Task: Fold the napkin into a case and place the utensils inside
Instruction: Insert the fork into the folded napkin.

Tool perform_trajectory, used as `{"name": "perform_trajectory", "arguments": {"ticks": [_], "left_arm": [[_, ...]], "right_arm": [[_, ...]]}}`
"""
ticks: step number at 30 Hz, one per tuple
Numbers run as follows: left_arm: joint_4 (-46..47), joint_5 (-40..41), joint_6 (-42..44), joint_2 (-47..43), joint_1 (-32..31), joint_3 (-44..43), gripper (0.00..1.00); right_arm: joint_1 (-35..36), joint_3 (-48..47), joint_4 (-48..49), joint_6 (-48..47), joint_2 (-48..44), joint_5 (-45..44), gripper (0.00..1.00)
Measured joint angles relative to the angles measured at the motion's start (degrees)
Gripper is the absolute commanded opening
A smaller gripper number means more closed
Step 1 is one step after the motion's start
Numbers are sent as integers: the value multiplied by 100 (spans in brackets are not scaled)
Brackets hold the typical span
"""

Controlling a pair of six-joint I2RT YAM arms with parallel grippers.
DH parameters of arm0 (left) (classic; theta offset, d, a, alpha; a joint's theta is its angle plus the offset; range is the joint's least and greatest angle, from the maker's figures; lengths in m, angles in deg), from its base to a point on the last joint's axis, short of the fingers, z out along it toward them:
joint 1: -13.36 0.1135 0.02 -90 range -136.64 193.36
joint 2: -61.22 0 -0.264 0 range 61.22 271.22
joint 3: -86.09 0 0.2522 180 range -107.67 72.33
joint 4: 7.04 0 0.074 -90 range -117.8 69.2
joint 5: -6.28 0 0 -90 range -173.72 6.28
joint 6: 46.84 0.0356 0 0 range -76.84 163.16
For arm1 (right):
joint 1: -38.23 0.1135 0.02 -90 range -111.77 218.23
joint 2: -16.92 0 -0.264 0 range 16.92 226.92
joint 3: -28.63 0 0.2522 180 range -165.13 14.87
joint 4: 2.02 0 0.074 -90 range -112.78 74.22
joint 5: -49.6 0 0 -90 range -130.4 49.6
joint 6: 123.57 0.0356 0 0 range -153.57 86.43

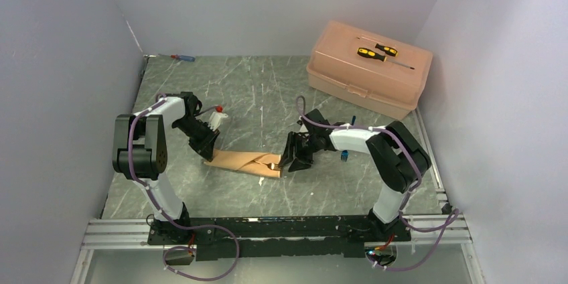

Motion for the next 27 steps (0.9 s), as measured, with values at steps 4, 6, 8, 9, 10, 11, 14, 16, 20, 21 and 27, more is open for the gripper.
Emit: {"name": "perform_trajectory", "arguments": {"ticks": [4, 6, 8, 9, 10, 11, 14, 16, 20, 21, 27], "left_arm": [[-37, 17, 2, 13, 0, 0, 20], [-57, 39, 4, 13, 0, 0, 19], [-81, 61, 9, 15, 0, 0, 19], [-87, 66, 11, 15, 2, 0, 19], [-90, 66, 15, 20, 2, -2, 19], [-98, 68, 17, 24, 7, -7, 19], [-111, 70, 20, 26, 7, -9, 19], [-111, 83, 20, 26, 7, -11, 19], [-131, 90, 39, 26, 17, -11, 19], [-133, 92, 46, 26, 17, -9, 19], [-164, 101, 61, 26, 31, -11, 18]], "right_arm": [[22, 79, -267, -249, -267, -271, 30], [20, 66, -415, -363, -507, -400, 26], [24, -72, -632, -487, -756, -505, 25], [33, -120, -649, -514, -787, -525, 25], [48, -203, -658, -551, -802, -538, 24], [63, -273, -647, -570, -800, -546, 22], [144, -323, -634, -590, -782, -542, 22], [221, -323, -638, -592, -726, -531, 37], [323, -326, -896, -706, -654, -579, 49], [337, -326, -968, -741, -675, -605, 49], [337, -326, -1298, -848, -957, -741, 45]]}}
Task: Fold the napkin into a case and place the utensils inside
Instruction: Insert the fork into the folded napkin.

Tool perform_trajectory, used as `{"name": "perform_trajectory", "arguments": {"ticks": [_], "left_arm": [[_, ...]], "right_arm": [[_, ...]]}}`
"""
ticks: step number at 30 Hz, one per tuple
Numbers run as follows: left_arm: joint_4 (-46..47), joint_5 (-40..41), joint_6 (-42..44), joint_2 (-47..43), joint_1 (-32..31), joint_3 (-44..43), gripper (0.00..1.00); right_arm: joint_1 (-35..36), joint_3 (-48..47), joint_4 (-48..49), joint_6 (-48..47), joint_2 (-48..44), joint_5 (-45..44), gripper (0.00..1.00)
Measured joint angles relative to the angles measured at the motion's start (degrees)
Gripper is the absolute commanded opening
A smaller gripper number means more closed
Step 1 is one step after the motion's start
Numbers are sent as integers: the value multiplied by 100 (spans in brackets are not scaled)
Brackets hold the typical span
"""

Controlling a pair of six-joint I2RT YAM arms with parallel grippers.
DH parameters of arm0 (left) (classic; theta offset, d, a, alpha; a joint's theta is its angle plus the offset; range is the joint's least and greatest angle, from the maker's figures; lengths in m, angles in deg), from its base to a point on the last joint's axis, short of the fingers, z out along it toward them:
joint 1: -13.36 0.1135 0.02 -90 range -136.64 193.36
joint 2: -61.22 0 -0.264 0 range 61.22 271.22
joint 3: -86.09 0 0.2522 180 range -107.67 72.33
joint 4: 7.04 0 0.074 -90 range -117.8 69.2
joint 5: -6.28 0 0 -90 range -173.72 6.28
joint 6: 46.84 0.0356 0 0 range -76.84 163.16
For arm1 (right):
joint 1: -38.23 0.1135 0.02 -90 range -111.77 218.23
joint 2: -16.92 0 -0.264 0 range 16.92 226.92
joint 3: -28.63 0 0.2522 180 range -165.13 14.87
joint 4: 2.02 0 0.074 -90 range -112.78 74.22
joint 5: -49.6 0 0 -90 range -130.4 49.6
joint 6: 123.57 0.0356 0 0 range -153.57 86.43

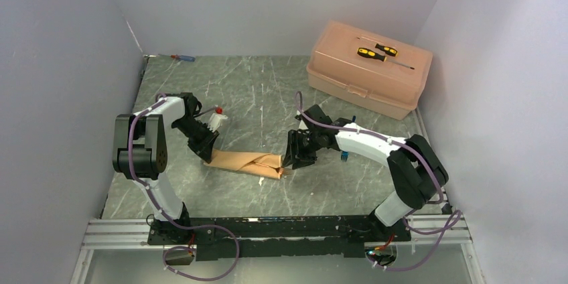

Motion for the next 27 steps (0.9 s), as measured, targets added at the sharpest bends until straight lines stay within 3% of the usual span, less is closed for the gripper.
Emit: {"name": "perform_trajectory", "arguments": {"ticks": [12, 22, 27], "left_arm": [[-57, 2, 33, 39, 35, 0, 18], [-81, 4, 46, 39, 35, -31, 17], [-81, 4, 46, 39, 35, -31, 18]], "right_arm": [[0, 68, -372, -168, -367, -260, 45], [13, 413, 210, -31, -13, -155, 24], [48, 413, 509, 46, 170, -72, 7]]}}
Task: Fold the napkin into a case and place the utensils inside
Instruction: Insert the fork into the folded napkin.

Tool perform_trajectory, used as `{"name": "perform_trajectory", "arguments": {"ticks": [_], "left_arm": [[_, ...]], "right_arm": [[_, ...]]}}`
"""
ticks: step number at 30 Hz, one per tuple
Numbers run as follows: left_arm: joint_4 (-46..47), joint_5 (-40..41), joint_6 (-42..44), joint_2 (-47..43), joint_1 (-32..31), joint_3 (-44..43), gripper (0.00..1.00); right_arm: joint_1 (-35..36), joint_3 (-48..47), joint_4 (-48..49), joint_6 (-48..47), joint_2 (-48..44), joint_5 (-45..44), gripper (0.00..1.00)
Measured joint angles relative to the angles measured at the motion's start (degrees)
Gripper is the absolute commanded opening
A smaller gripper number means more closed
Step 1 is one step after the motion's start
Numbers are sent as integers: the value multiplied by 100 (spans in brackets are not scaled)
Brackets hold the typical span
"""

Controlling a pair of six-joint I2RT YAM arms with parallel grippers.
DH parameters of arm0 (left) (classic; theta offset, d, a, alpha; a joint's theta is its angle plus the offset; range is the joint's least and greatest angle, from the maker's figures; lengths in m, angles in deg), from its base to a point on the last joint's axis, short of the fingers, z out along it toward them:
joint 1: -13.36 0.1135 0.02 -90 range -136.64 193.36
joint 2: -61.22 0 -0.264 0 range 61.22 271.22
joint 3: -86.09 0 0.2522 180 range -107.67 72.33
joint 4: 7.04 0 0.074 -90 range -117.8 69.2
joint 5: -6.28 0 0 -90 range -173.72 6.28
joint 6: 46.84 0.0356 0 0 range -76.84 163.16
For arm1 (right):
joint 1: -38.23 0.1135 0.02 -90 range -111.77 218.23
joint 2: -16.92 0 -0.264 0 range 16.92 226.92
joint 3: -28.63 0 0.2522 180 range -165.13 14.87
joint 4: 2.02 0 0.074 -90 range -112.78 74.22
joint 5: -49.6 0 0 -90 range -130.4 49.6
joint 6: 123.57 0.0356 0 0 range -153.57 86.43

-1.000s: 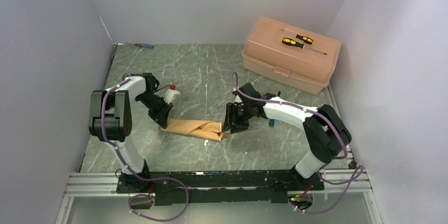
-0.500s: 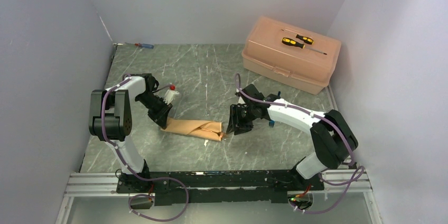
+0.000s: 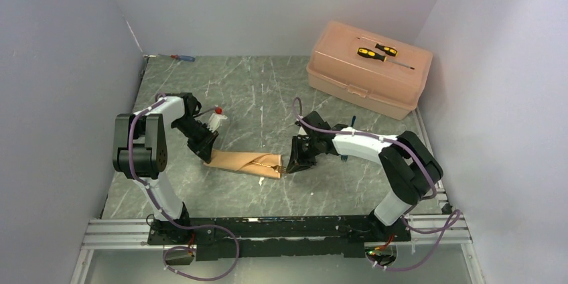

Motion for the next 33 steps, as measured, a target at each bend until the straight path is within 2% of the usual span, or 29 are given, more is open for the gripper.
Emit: {"name": "perform_trajectory", "arguments": {"ticks": [3, 14, 24, 33], "left_arm": [[0, 0, 4, 0, 0, 0, 17], [2, 0, 39, 35, 0, 0, 18], [-15, 7, 42, 35, 15, 0, 18], [-50, 2, 44, 116, 15, -46, 18]], "right_arm": [[13, 0, 92, 35, 55, 15, 0], [188, -527, 61, 24, 190, 42, 0], [240, -942, -74, -2, 861, 160, 0], [269, -1257, -330, -111, 1064, 251, 0]]}}
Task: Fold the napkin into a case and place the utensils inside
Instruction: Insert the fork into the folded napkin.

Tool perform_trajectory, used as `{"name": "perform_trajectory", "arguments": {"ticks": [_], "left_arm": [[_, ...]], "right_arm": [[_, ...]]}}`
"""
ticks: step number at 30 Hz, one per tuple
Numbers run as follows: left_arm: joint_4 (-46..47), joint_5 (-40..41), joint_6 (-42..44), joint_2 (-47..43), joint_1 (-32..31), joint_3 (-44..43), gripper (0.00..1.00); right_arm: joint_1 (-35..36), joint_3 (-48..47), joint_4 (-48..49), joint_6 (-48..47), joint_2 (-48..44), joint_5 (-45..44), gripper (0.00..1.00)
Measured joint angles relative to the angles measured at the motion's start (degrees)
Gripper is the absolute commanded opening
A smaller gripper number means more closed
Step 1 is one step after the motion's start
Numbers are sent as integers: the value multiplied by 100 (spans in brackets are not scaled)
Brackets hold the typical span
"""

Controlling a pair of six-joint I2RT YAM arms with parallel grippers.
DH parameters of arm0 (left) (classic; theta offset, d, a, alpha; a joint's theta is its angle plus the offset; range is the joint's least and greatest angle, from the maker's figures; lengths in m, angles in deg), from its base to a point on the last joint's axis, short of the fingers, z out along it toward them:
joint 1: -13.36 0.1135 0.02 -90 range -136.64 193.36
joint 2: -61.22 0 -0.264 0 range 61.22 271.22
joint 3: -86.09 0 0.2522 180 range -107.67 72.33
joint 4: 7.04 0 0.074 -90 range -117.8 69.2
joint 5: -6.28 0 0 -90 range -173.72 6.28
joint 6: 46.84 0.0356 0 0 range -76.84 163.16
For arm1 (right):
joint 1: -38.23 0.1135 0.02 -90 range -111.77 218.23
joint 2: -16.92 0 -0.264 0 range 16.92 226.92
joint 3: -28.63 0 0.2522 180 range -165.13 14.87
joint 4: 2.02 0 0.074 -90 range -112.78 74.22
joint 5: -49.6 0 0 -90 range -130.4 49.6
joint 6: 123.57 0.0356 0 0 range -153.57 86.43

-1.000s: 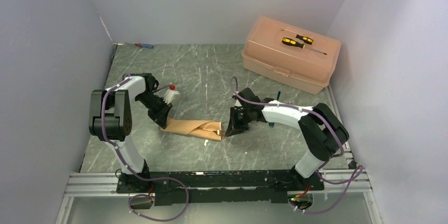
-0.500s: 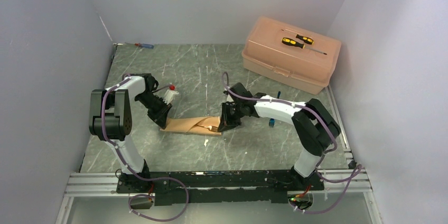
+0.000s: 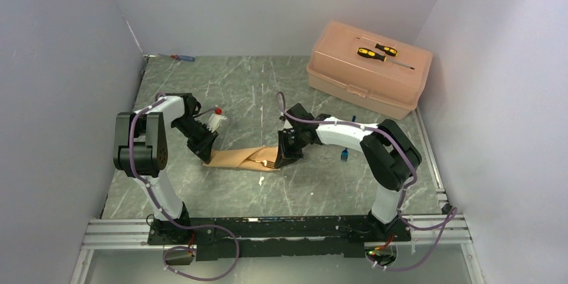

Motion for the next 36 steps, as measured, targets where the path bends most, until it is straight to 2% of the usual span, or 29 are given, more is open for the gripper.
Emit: {"name": "perform_trajectory", "arguments": {"ticks": [6, 14, 21, 34, 36], "left_arm": [[-101, -2, 4, 0, 0, -68, 19], [-199, -2, 15, 0, 0, -245, 20], [-197, -4, 17, 0, 0, -245, 20], [-260, 0, 63, 0, 0, -273, 20], [-262, 0, 94, 0, 0, -273, 20]], "right_arm": [[-90, -17, -151, -166, 11, 131, 0], [-157, -671, -511, -468, 363, 308, 0], [-157, -758, -584, -555, 514, 474, 0], [-186, -1049, -767, -649, 769, 470, 7], [-201, -1108, -774, -686, 769, 474, 12]]}}
